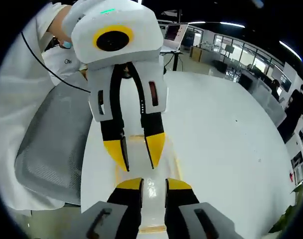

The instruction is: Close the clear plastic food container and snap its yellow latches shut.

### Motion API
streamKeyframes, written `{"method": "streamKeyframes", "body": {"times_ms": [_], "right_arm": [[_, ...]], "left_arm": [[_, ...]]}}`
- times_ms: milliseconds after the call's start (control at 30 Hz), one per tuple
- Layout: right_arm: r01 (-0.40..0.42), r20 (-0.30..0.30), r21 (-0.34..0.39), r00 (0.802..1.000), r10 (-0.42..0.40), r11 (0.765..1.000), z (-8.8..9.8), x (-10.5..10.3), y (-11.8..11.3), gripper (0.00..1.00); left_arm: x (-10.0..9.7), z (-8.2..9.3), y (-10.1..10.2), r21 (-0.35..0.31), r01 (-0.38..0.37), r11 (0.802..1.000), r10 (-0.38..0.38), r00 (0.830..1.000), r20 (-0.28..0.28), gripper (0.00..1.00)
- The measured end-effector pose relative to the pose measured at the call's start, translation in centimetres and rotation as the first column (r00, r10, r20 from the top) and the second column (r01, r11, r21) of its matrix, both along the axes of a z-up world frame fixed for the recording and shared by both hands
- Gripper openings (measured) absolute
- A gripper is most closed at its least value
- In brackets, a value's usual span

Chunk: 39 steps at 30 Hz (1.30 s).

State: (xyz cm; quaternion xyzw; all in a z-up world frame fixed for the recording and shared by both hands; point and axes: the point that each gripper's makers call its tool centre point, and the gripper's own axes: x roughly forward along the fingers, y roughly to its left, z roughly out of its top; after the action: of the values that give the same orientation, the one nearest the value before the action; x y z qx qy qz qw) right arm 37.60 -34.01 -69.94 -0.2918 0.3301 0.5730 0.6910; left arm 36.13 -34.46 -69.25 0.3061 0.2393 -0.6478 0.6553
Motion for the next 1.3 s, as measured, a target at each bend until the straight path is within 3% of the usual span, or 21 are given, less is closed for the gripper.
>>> {"method": "streamKeyframes", "body": {"times_ms": [500, 767, 900, 1133, 1300], "right_arm": [[-0.008, 0.009, -0.047, 1.0, 0.009, 0.999, -1.5, 1.6, 0.4, 0.14], [-0.006, 0.001, -0.085, 1.0, 0.006, 0.996, -2.5, 2.1, -0.2, 0.31], [-0.015, 0.0, -0.1, 1.0, 0.015, 0.995, -2.8, 2.4, -0.4, 0.34], [-0.056, -0.024, -0.124, 0.998, 0.053, 0.991, -3.2, 2.3, -0.2, 0.36], [-0.085, -0.057, -0.129, 0.995, 0.079, 0.988, -3.3, 2.6, 0.1, 0.37]], "left_arm": [[-2.2, -1.8, -0.8, 0.015, 0.073, 0.997, -0.073, 0.997, -0.006, 0.07], [-3.1, -2.9, -0.7, 0.049, 0.106, 0.993, -0.105, 0.994, -0.005, 0.29], [-3.4, -3.0, -0.6, 0.054, 0.102, 0.993, -0.102, 0.995, -0.006, 0.32], [-4.0, -3.6, -0.8, 0.078, 0.128, 0.989, -0.132, 0.99, 0.055, 0.38], [-3.8, -4.2, -0.7, 0.105, 0.151, 0.983, -0.164, 0.977, 0.139, 0.36]]}}
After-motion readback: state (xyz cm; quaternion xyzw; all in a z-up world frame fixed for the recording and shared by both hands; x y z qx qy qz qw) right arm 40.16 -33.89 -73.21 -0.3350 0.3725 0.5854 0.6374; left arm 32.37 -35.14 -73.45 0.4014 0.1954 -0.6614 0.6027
